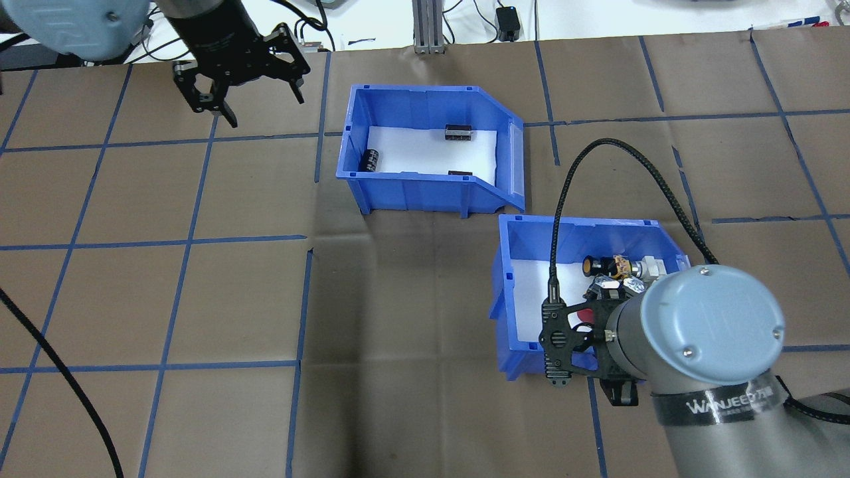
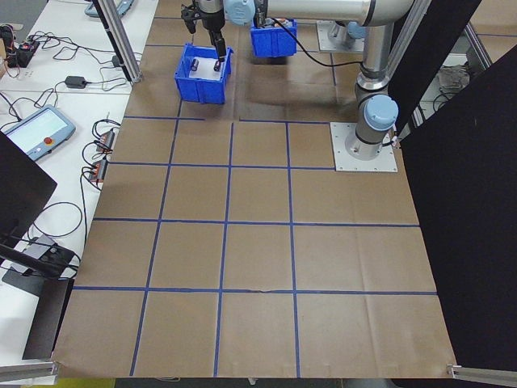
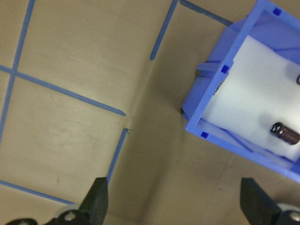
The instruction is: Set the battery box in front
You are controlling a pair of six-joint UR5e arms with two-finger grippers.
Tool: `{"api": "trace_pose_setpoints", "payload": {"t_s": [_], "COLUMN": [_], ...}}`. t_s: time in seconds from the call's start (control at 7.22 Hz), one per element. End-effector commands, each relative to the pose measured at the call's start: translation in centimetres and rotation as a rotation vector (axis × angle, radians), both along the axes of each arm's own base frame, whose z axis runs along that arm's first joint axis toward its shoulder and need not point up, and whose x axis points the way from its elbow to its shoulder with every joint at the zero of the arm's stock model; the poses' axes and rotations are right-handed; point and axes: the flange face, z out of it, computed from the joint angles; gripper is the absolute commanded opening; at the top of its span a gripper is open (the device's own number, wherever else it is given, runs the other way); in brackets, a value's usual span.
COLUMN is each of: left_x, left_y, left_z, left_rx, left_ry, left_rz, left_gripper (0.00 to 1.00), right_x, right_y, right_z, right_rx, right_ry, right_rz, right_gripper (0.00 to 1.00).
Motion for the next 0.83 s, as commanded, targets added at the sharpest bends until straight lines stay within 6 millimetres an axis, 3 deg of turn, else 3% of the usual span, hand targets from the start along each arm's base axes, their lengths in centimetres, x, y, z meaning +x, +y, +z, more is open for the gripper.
{"api": "trace_pose_setpoints", "payload": {"t_s": [0.0, 0.28, 0.69], "left_x": [3.0, 3.0, 2.4], "left_y": [1.3, 3.5, 11.1], "left_z": [1.9, 3.1, 0.6], "left_rx": [-0.028, -0.028, 0.013], "left_ry": [-0.055, -0.104, -0.080], "left_rz": [-0.345, -0.352, -0.351], "left_gripper": [1.00, 1.00, 1.00], "right_x": [3.4, 8.5, 15.1], "right_y": [0.0, -1.4, -0.5], "right_z": [-1.0, -1.8, -2.9], "right_rx": [-0.014, -0.006, -0.056], "right_ry": [0.034, 0.095, 0.064], "right_rz": [0.003, 0.010, 0.020], "right_gripper": [0.00, 0.00, 0.00]}}
